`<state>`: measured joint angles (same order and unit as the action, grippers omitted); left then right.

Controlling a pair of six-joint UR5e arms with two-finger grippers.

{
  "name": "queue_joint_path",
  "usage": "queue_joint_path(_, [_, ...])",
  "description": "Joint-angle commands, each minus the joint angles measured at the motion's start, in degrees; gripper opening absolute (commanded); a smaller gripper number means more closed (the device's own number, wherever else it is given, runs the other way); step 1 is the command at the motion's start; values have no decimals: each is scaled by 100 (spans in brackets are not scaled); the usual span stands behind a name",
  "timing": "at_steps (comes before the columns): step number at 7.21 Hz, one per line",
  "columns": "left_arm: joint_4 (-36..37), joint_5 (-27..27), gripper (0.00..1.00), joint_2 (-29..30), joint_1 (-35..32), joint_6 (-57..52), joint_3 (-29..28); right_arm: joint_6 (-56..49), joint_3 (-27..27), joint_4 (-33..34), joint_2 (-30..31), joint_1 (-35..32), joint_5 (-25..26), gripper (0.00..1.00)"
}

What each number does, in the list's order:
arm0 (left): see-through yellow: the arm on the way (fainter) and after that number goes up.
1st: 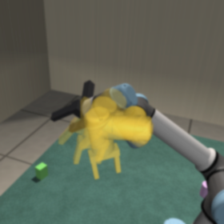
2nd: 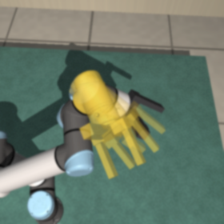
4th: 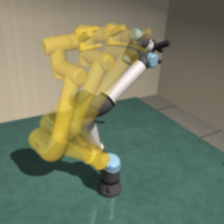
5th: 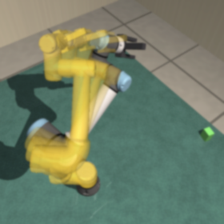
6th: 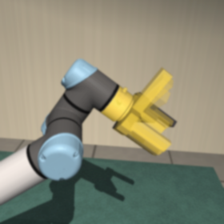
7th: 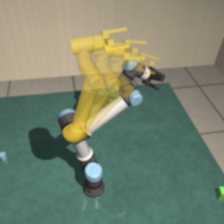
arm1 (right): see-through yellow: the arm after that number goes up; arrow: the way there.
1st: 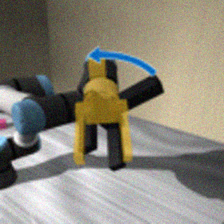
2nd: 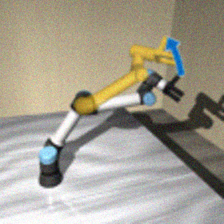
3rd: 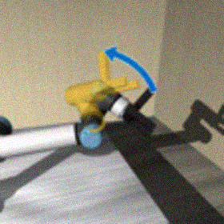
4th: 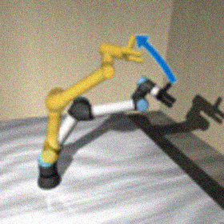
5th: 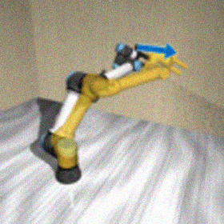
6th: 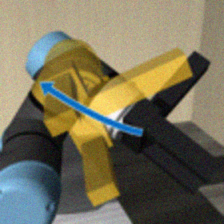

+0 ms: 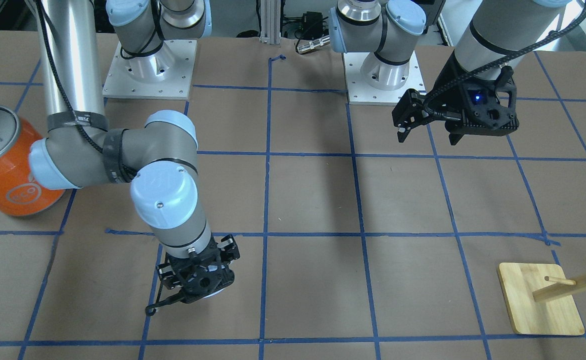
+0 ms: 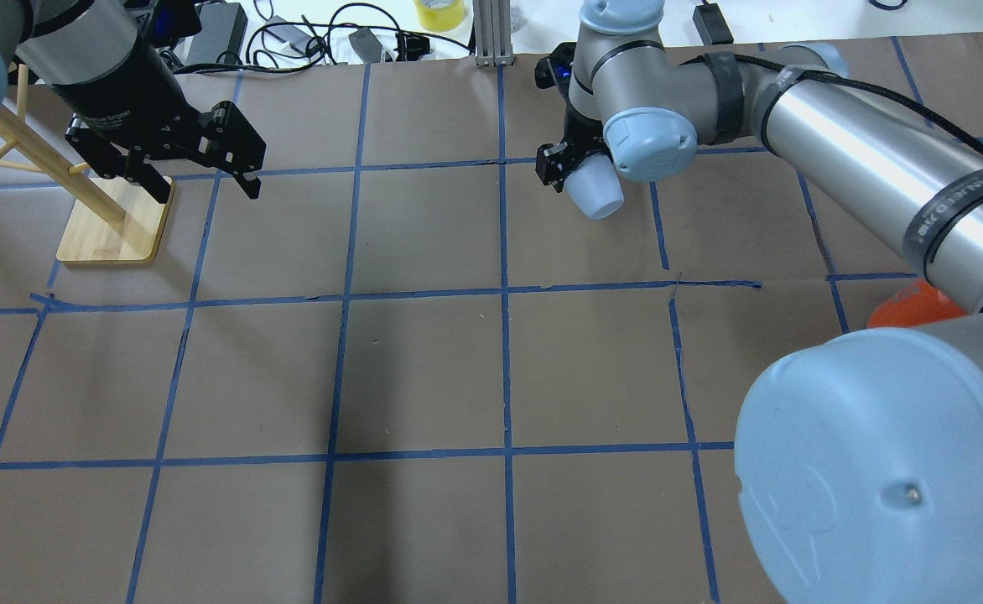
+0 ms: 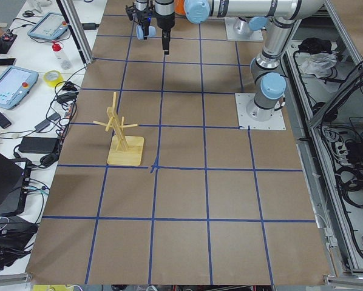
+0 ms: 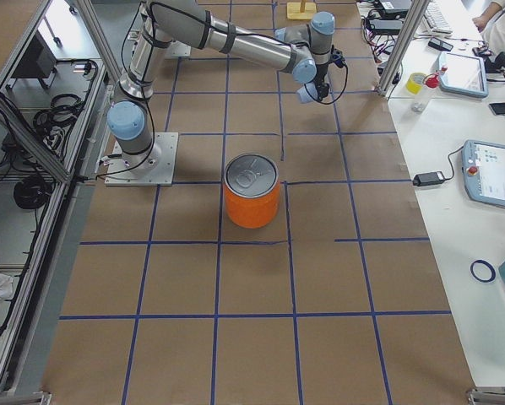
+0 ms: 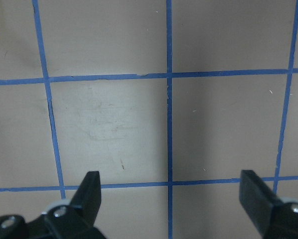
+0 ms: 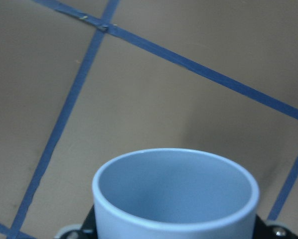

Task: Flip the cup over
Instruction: 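Lift the cup with the right gripper and carry it toward the table center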

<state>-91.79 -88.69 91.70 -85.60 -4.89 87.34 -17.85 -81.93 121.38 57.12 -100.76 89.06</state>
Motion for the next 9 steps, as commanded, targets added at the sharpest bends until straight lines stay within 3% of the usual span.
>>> queue_joint_path(1, [4,1,100,-38,17,-38,-7,-1017,1,105,10,-390,-63,0])
queue_joint_path(3, [30,0,100,-47,17,-47,2,-1856,-8,351,-69,-873,-73,0])
queue_joint_path(5, [565,0,100,-56,-9,-47,63,-3111,-8,534,-192,-1041,-82,0])
queue_joint_path(9, [575,141,100,-3,26,-118,72,-5016,-104,554,-386,-1578,-213,0])
